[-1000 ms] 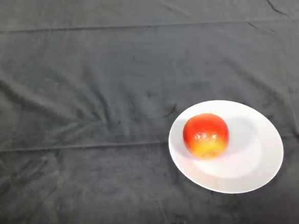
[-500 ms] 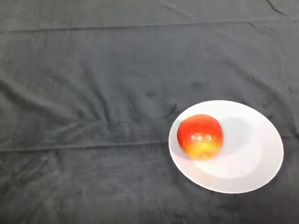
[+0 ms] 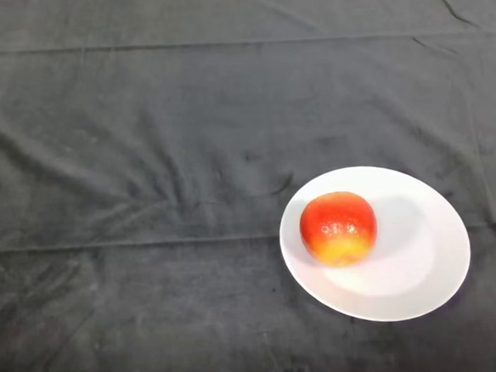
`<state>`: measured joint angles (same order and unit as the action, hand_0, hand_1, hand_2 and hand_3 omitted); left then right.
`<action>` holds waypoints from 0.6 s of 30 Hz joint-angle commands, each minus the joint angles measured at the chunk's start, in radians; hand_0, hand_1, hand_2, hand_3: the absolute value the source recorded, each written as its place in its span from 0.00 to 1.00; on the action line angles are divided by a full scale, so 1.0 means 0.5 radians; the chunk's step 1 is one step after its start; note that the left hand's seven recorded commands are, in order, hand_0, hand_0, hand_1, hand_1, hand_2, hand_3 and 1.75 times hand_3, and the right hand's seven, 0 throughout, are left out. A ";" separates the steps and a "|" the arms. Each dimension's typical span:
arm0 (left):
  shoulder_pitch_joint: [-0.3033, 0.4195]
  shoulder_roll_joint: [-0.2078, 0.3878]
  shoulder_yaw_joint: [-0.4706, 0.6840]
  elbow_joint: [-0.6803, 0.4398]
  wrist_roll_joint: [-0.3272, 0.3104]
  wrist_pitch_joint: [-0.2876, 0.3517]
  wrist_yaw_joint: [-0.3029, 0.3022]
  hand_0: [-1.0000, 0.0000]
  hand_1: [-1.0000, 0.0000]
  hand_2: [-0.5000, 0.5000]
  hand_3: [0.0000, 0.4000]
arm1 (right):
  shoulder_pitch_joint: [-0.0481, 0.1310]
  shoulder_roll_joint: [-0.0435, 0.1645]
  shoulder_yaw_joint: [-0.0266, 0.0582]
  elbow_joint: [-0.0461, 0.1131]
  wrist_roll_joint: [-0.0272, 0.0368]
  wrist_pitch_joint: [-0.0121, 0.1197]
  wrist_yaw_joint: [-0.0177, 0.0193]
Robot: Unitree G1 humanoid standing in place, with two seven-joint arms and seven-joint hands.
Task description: Move the apple to the plate
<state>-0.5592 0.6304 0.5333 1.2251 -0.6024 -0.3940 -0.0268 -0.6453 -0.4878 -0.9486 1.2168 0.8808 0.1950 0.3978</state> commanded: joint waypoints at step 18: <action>0.000 0.009 0.064 -0.055 0.082 0.035 -0.044 1.00 1.00 0.50 0.00 | -0.029 -0.037 -0.008 -0.002 0.036 -0.017 0.0035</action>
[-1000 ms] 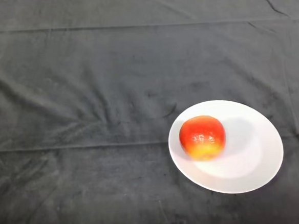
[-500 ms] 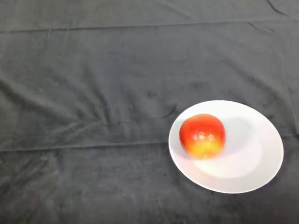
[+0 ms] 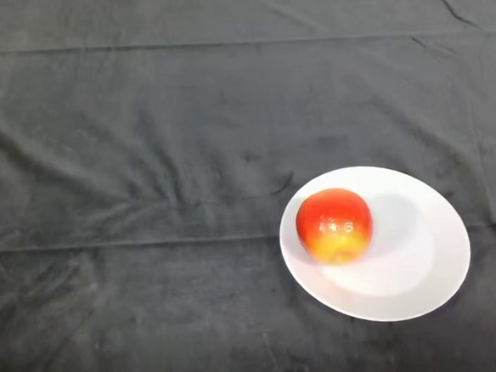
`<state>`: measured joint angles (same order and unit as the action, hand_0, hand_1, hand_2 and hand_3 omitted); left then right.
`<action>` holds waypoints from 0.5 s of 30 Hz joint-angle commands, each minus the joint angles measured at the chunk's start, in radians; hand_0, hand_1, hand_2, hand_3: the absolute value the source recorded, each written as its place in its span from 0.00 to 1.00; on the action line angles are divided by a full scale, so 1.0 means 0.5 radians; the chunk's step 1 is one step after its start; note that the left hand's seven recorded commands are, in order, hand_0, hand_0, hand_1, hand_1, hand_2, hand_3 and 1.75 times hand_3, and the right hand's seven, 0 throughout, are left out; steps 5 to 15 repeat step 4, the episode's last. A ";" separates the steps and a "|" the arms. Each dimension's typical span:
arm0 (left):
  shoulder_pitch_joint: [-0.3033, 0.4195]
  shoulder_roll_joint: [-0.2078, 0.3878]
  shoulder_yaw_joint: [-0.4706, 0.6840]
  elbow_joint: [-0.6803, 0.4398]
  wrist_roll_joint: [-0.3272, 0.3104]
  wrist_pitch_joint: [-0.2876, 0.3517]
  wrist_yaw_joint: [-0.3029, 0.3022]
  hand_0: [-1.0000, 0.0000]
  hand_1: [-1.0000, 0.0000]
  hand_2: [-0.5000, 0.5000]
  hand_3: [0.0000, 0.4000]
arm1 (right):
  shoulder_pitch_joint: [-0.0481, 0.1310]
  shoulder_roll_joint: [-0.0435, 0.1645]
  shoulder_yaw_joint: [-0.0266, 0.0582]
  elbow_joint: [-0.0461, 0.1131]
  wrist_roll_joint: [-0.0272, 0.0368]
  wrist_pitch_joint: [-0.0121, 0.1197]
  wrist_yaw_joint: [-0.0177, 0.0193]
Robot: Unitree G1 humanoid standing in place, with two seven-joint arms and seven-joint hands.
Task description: Move the apple to the plate
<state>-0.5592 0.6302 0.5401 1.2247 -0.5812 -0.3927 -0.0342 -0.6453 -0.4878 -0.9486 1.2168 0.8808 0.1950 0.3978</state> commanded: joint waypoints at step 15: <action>-0.001 0.009 0.056 -0.056 0.050 0.034 -0.032 1.00 1.00 0.50 0.00 | -0.029 -0.037 -0.008 -0.002 0.036 -0.017 0.0035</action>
